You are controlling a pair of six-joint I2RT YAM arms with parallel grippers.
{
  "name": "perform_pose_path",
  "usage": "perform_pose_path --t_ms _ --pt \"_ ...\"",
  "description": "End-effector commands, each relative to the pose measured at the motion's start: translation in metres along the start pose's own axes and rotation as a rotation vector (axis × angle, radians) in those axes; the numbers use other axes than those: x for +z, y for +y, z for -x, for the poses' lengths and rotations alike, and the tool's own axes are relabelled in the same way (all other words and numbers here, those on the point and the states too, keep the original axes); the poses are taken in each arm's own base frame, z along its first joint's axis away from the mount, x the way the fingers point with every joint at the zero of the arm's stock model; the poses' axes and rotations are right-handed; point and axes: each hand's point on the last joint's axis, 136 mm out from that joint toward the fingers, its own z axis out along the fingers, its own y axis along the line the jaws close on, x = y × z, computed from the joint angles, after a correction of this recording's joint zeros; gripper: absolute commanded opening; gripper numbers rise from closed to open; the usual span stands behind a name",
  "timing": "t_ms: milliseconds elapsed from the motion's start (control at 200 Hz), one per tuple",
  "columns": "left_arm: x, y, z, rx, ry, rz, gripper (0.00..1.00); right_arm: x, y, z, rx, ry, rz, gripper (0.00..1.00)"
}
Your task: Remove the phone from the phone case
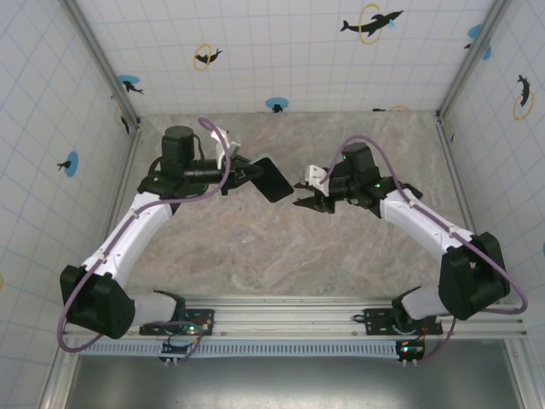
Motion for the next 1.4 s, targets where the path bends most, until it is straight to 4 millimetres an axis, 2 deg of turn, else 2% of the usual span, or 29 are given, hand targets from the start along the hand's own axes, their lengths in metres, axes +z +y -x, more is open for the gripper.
perform_pose_path --t_ms 0,240,611,766,936,1121,1201,1301,1396 --pt "-0.006 -0.018 0.005 0.089 -0.017 -0.057 0.0 0.005 -0.005 0.017 -0.068 -0.01 0.014 0.44" --pt "-0.005 -0.02 -0.003 0.094 0.013 -0.072 0.0 0.013 0.003 0.022 -0.081 -0.002 0.059 0.3" --pt "-0.006 -0.026 -0.003 0.082 0.012 -0.104 0.0 0.014 0.011 0.015 -0.093 0.043 0.093 0.2" --pt "-0.007 -0.029 -0.002 0.069 0.008 -0.122 0.0 0.015 0.012 0.021 -0.108 0.03 0.093 0.17" --pt "-0.007 -0.031 -0.005 0.053 0.012 -0.129 0.0 0.016 0.015 0.014 -0.156 0.08 0.102 0.1" --pt "-0.006 -0.036 -0.008 0.029 0.015 -0.152 0.0 0.018 0.008 0.031 -0.183 0.033 0.063 0.07" --pt "-0.005 -0.041 -0.009 0.01 0.017 -0.179 0.0 0.02 0.003 0.03 -0.225 0.06 0.029 0.06" --pt "-0.002 -0.049 -0.01 -0.019 0.022 -0.218 0.0 0.018 -0.011 0.037 -0.274 0.048 -0.057 0.05" --pt "-0.001 -0.054 -0.013 -0.045 0.033 -0.239 0.0 0.014 -0.029 0.054 -0.283 -0.015 -0.145 0.04"
